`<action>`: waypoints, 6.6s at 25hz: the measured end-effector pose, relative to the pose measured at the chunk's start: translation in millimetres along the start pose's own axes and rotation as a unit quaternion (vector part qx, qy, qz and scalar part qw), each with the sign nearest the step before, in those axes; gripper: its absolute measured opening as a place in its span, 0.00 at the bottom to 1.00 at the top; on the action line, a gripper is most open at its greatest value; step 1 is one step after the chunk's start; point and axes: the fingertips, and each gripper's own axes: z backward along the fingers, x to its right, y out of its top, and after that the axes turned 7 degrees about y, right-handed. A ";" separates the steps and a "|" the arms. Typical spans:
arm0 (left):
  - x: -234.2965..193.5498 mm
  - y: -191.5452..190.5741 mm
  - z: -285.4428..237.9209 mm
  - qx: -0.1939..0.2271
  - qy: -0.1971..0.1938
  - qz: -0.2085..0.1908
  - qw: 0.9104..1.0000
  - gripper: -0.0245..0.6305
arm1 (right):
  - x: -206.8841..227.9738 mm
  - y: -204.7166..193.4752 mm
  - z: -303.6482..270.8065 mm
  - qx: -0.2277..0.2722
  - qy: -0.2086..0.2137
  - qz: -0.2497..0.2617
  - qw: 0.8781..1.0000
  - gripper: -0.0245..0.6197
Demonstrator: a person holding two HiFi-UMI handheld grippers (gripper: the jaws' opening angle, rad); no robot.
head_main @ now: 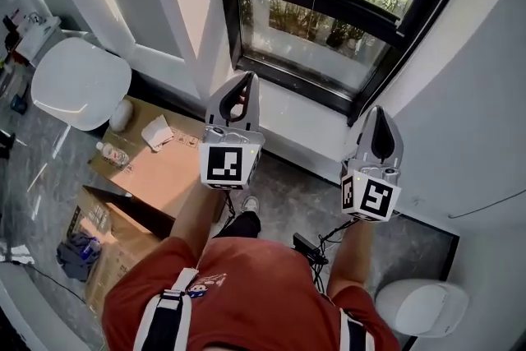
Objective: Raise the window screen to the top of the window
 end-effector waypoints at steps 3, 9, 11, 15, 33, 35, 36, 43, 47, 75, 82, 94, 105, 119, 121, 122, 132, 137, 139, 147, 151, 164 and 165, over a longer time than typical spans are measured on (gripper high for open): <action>-13.4 -7.6 -27.4 0.006 -0.001 0.005 1.000 0.05 | -0.4 -7.9 -28.5 -0.001 -0.004 0.008 1.000 0.05; -35.3 -30.5 -82.4 0.000 -0.018 0.006 1.000 0.04 | 5.8 -23.5 -87.4 -0.004 -0.024 0.013 1.000 0.05; -42.2 -39.4 -99.7 -0.004 -0.024 0.010 1.000 0.04 | 6.2 -29.7 -106.8 -0.007 -0.030 0.016 0.999 0.05; -58.9 -58.6 -128.1 -0.013 -0.029 0.019 0.999 0.04 | -5.0 -44.3 -141.2 -0.016 -0.030 0.019 0.999 0.05; -65.3 -100.7 -202.9 -0.024 -0.060 0.032 0.997 0.04 | 10.7 -82.2 -201.9 -0.040 -0.055 0.029 0.997 0.05; -60.8 -104.7 -215.4 -0.023 -0.061 0.028 0.997 0.04 | 19.2 -88.7 -209.4 -0.035 -0.058 0.023 0.997 0.05; -57.9 -106.8 -222.3 -0.021 -0.062 0.026 0.998 0.04 | 23.7 -92.1 -213.6 -0.033 -0.059 0.019 0.998 0.05; -36.5 -120.4 -281.5 -0.019 -0.061 0.005 0.998 0.05 | 62.3 -110.5 -256.0 -0.023 -0.055 0.009 0.998 0.05; -17.6 -126.3 -315.8 -0.018 -0.062 0.000 0.998 0.05 | 88.7 -120.5 -277.5 -0.023 -0.051 0.007 0.998 0.05; 0.1 -148.5 -426.3 -0.010 -0.104 -0.018 0.994 0.05 | 122.2 -145.2 -362.1 -0.028 -0.051 0.039 0.998 0.05; 9.9 -163.5 -420.3 -0.018 -0.155 -0.074 0.985 0.13 | 109.5 -163.6 -365.4 -0.086 -0.004 0.078 0.993 0.05; 24.1 -209.4 -408.8 -0.043 -0.260 -0.300 0.917 0.27 | 85.9 -208.8 -364.8 -0.202 0.112 0.249 0.940 0.28; 20.1 -237.8 -409.4 -0.062 -0.288 -0.441 0.848 0.28 | 85.6 -224.7 -359.1 -0.238 0.157 0.350 0.892 0.30; 16.5 -248.1 -413.7 -0.089 -0.306 -0.468 0.824 0.28 | 89.0 -248.5 -357.0 -0.283 0.175 0.392 0.858 0.30; 15.4 -248.0 -414.0 -0.095 -0.307 -0.466 0.824 0.28 | 88.1 -249.8 -358.4 -0.283 0.173 0.399 0.855 0.30; 15.1 -248.2 -414.0 -0.095 -0.306 -0.466 0.825 0.28 | 87.7 -249.8 -358.8 -0.281 0.172 0.397 0.856 0.30; 16.4 -249.1 -410.6 -0.091 -0.318 -0.445 0.832 0.25 | 86.7 -248.5 -354.3 -0.286 0.198 0.362 0.865 0.28; 15.5 -248.3 -410.4 -0.103 -0.327 -0.455 0.822 0.25 | 86.4 -247.4 -355.0 -0.301 0.209 0.362 0.857 0.27; 15.8 -247.0 -410.9 -0.105 -0.330 -0.458 0.819 0.23 | 87.5 -246.2 -355.3 -0.301 0.210 0.366 0.855 0.25; 11.4 -224.9 -416.8 -0.076 -0.313 -0.455 0.830 0.17 | 91.0 -224.2 -360.5 -0.279 0.195 0.375 0.862 0.20; 9.8 -211.5 -422.5 -0.051 -0.289 -0.466 0.835 0.16 | 95.9 -210.9 -366.5 -0.262 0.174 0.397 0.862 0.15; 4.6 -145.7 -448.8 0.025 -0.234 -0.488 0.841 0.15 | 111.7 -146.8 -391.4 -0.213 0.133 0.458 0.852 0.14; 4.1 -138.3 -451.9 0.032 -0.230 -0.489 0.841 0.15 | 113.6 -139.7 -394.3 -0.208 0.130 0.463 0.852 0.14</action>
